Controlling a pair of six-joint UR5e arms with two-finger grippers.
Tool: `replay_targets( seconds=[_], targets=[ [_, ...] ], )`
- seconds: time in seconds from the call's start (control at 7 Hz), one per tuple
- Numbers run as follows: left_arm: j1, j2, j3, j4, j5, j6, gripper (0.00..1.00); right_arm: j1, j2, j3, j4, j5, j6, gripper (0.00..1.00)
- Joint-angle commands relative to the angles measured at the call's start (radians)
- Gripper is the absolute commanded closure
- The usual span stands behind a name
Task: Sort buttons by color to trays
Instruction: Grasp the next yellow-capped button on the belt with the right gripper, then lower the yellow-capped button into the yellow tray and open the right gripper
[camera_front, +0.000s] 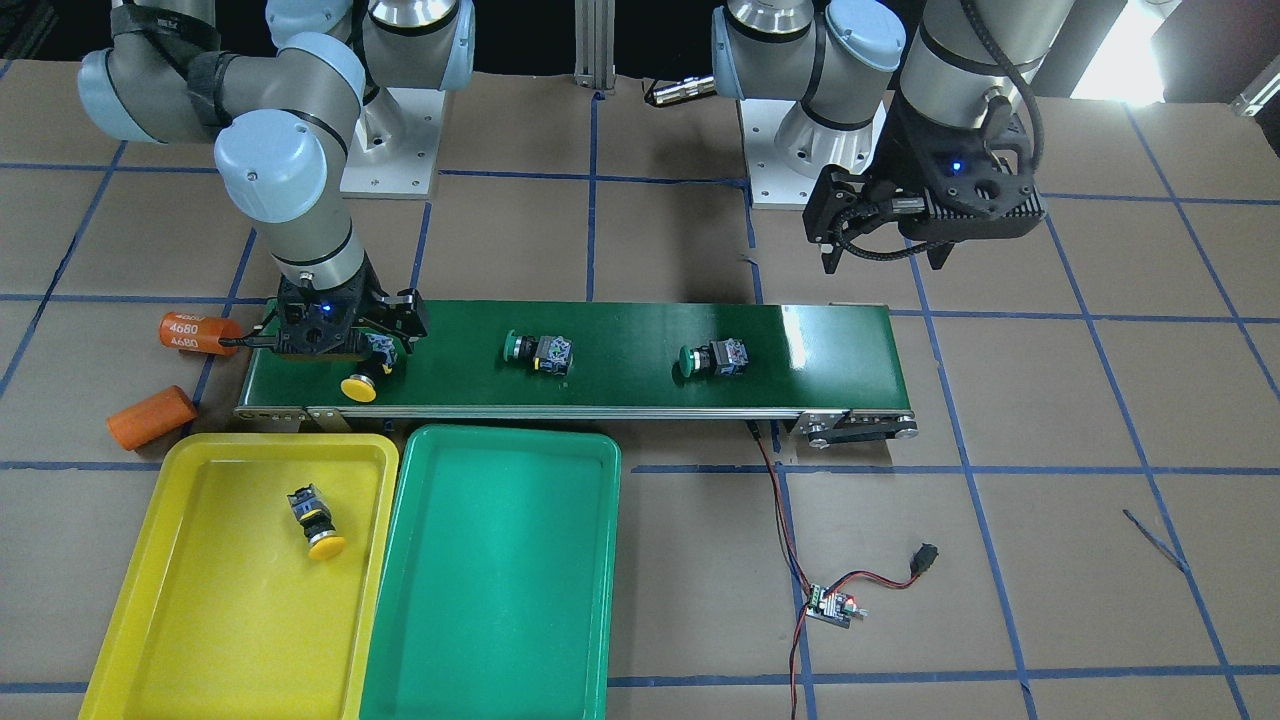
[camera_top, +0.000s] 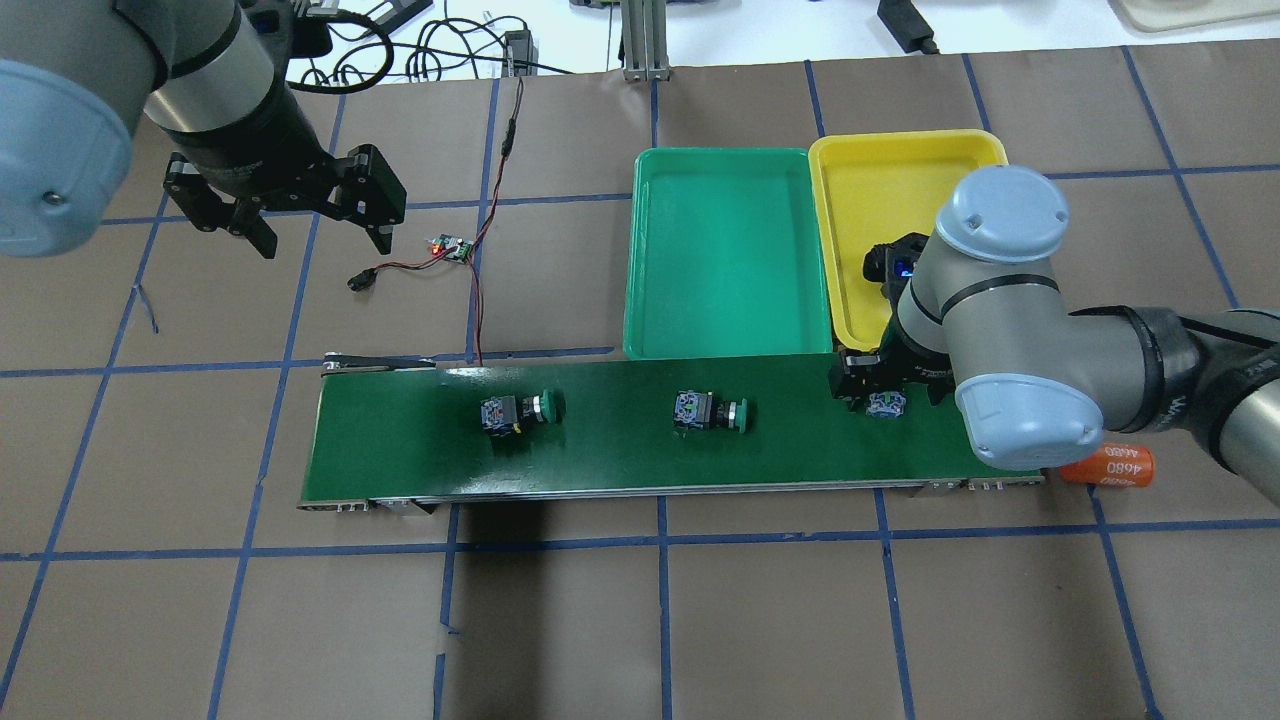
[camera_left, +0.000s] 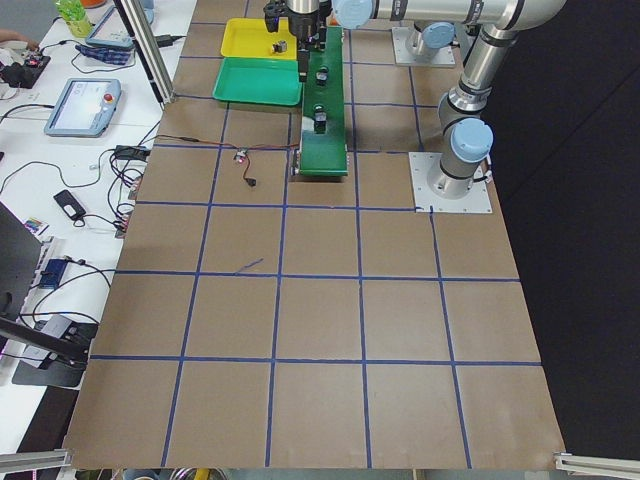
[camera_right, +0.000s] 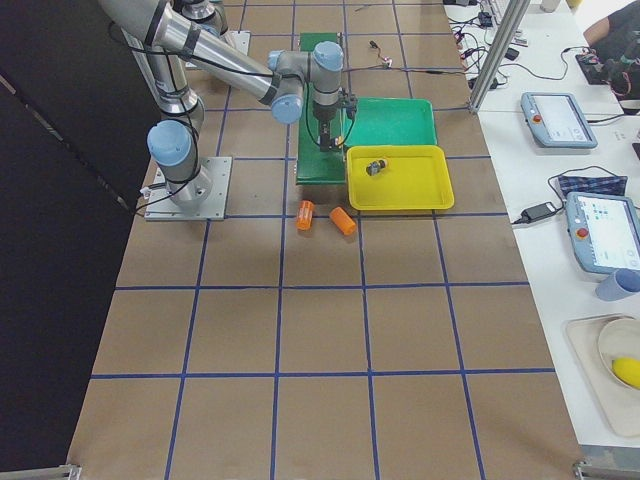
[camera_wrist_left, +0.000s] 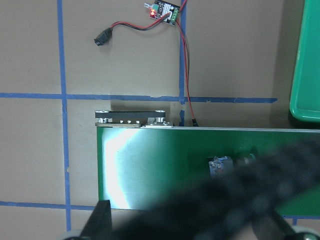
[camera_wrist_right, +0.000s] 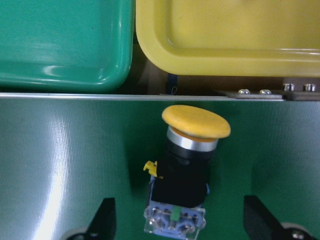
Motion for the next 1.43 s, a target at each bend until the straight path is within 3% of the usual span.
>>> replay_targets(
  seconds=[0.0,0.14,0.43,0.57,0.86,1.0,1.14,1.29],
  targets=[
    [0.026,-0.009,0.037,-0.04,-0.053,0.003,0.0,0.0,0.0,-0.008,0.009,-0.005,0.0,0.89],
    [0.043,-0.007,0.043,-0.072,-0.053,0.003,0.0,-0.001,0.0,-0.014,0.008,-0.009,-0.002,0.95],
    [0.04,0.01,0.042,-0.082,-0.055,0.001,0.0,-0.009,0.017,-0.095,0.009,-0.013,-0.02,0.95],
    [0.04,0.01,0.043,-0.083,-0.061,0.001,0.0,-0.011,0.079,-0.192,0.011,-0.022,-0.02,0.9],
    [0.035,0.014,0.037,-0.083,-0.058,0.001,0.0,-0.014,0.228,-0.436,0.182,-0.065,-0.04,0.8],
    [0.038,0.013,0.043,-0.083,-0.059,0.003,0.0,-0.02,0.27,-0.493,0.199,-0.066,-0.117,0.79],
    [0.042,0.013,0.043,-0.083,-0.076,0.001,0.0,-0.043,0.279,-0.496,0.2,-0.065,-0.135,0.68],
    [0.043,0.016,0.039,-0.085,-0.114,0.001,0.0,-0.061,0.284,-0.496,0.2,-0.057,-0.135,0.23]
  ],
)
